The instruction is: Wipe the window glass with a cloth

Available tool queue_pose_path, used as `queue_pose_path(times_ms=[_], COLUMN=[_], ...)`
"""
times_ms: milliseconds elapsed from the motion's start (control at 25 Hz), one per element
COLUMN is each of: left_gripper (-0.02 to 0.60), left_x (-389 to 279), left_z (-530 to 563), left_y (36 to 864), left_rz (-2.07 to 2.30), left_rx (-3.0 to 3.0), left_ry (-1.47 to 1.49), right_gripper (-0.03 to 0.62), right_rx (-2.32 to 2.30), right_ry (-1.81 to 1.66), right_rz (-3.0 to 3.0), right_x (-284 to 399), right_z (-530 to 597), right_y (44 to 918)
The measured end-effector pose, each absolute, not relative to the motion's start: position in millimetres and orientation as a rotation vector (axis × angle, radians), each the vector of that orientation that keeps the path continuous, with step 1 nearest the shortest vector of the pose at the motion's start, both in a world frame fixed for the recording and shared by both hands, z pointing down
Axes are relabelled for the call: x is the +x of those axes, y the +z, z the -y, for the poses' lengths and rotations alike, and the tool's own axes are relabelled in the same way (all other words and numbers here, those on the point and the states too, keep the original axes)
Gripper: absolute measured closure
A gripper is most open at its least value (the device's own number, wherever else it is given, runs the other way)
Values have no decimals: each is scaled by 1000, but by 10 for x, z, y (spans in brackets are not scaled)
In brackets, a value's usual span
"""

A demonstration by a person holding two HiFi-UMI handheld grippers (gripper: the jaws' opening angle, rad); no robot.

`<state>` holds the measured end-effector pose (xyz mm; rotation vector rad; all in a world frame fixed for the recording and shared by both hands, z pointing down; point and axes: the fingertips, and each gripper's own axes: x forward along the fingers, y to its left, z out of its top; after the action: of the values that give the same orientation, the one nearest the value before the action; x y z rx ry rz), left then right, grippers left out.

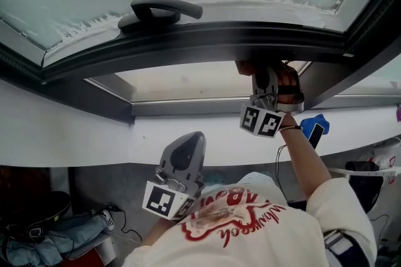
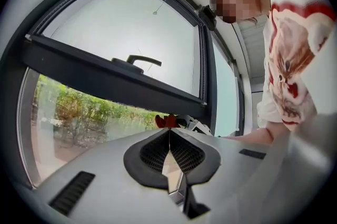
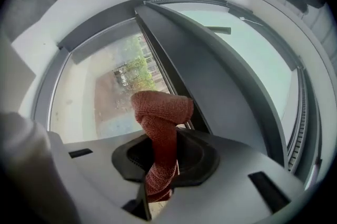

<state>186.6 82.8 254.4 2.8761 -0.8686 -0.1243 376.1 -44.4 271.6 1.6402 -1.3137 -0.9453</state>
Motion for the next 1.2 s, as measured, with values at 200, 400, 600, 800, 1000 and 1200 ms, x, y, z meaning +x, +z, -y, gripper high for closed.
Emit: queue_pose_path(times_ms=[200,400,600,800,1000,1200], left_gripper=[560,560,560,560,560,560], left_x=[1807,1948,2004,2112,2199,2197], left_z=[-736,-765,-753,-778,-837,-908], left_y=[2625,2711,2780,2824,2882,2960], left_rz=[804,732,764,790,804,821], left_rx=[2846,2841,2800,2781,2760,2749], left_ry=[-130,-126,-126,-112,-103,-75], right_gripper=[517,517,517,517,517,517], right_rx=[1633,1652,1668,1655,1636,1649], right_ry=[-948,-950,-965,-952,-942,-913], right_rz=[1251,1187,1208,1244,1273,1301], right_x=[3821,4051,4104,4163,4178,4187], right_z=[487,535,508,494,500,504], right_y=[2720,2722,2745,2870,3070,3236])
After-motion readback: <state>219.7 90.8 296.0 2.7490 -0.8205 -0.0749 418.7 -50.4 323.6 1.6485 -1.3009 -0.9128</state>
